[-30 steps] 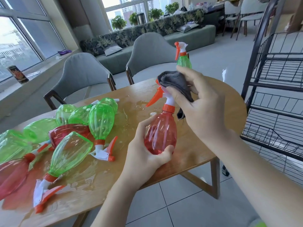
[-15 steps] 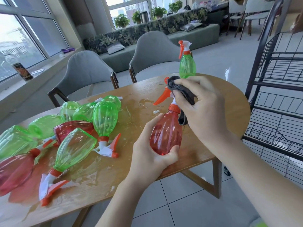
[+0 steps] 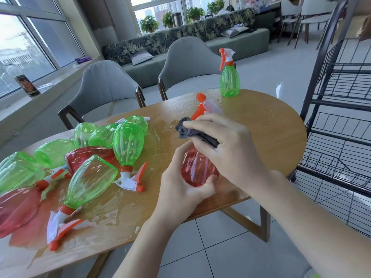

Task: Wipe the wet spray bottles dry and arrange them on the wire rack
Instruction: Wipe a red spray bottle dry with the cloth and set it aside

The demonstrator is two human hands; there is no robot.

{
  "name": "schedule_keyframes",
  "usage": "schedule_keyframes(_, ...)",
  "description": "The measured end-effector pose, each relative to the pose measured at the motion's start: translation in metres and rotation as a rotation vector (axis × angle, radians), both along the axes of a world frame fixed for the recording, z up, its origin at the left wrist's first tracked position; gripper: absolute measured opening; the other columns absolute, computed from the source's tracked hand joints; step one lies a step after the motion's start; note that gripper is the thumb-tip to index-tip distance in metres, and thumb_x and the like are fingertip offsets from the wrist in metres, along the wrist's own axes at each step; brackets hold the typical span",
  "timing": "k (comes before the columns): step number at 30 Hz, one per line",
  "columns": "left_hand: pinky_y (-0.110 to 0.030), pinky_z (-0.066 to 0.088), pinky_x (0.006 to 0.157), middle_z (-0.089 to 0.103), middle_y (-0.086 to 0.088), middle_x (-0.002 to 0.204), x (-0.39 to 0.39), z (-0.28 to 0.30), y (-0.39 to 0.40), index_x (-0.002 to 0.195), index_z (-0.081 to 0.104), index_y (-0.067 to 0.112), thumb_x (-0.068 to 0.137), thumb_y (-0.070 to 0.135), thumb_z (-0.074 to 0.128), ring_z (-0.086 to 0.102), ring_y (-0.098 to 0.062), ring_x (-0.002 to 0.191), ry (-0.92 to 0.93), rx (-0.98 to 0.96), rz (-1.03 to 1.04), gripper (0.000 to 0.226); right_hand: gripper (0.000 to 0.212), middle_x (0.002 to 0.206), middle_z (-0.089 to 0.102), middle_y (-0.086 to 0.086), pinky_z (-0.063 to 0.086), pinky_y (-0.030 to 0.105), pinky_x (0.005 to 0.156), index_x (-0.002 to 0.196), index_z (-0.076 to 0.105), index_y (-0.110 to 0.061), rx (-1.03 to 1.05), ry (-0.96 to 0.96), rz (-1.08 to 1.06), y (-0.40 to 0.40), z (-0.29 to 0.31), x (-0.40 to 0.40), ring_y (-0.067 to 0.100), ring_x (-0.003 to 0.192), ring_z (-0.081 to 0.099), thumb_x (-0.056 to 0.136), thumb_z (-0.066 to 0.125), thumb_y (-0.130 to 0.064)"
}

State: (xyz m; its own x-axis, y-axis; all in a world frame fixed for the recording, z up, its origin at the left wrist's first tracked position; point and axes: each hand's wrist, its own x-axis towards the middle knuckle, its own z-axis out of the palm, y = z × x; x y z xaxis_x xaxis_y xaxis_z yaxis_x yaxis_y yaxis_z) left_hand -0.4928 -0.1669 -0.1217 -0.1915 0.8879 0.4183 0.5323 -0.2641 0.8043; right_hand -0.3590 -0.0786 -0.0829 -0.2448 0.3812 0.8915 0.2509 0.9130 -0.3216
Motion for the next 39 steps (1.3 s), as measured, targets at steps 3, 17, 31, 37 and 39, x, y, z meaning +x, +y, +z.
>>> schedule_keyframes(3, -0.008, 0.046, 0.098, 0.071, 0.018, 0.131, -0.001, 0.001, -0.002, 0.149, 0.053, 0.032, 0.077, 0.01, 0.091, 0.065, 0.0, 0.124, -0.017, -0.018, -0.013, 0.084, 0.031, 0.107, 0.076, 0.006, 0.05, 0.012, 0.091, 0.119, 0.073, -0.004, -0.01, 0.109, -0.06, -0.001, 0.003, 0.007, 0.012, 0.096, 0.069, 0.089, 0.081, -0.008)
schedule_keyframes(17, -0.015, 0.052, 0.098, 0.069, 0.016, 0.134, -0.001, -0.001, -0.003, 0.149, 0.052, 0.039, 0.074, 0.022, 0.089, 0.068, -0.005, 0.124, -0.019, -0.006, -0.022, 0.085, 0.022, 0.108, 0.072, 0.006, 0.049, 0.012, 0.086, 0.113, 0.077, -0.006, -0.102, 0.082, -0.168, 0.022, 0.005, 0.026, 0.014, 0.094, 0.067, 0.092, 0.076, -0.006)
schedule_keyframes(31, -0.014, 0.053, 0.096, 0.069, 0.015, 0.134, 0.0, 0.001, -0.004, 0.149, 0.051, 0.037, 0.076, 0.023, 0.089, 0.07, -0.006, 0.121, -0.056, -0.013, -0.034, 0.084, 0.019, 0.103, 0.073, 0.004, 0.05, 0.017, 0.079, 0.109, 0.078, -0.011, -0.2, -0.008, -0.066, 0.018, 0.005, 0.033, 0.012, 0.089, 0.064, 0.09, 0.077, -0.007)
schedule_keyframes(37, -0.016, 0.054, 0.096, 0.068, 0.014, 0.133, 0.001, 0.0, -0.003, 0.149, 0.052, 0.038, 0.074, 0.025, 0.088, 0.07, -0.007, 0.12, -0.043, -0.014, -0.038, 0.085, 0.018, 0.102, 0.069, 0.003, 0.044, 0.008, 0.077, 0.111, 0.075, -0.008, -0.233, 0.094, -0.241, 0.028, 0.0, 0.039, 0.006, 0.086, 0.058, 0.092, 0.073, -0.008)
schedule_keyframes(39, -0.015, 0.054, 0.094, 0.069, 0.013, 0.133, 0.001, 0.001, -0.004, 0.149, 0.051, 0.038, 0.074, 0.024, 0.088, 0.071, -0.008, 0.119, -0.054, -0.017, -0.044, 0.084, 0.017, 0.1, 0.069, 0.001, 0.048, 0.014, 0.075, 0.109, 0.075, -0.01, -0.256, 0.107, -0.228, 0.026, -0.003, 0.037, 0.007, 0.083, 0.059, 0.093, 0.073, -0.01)
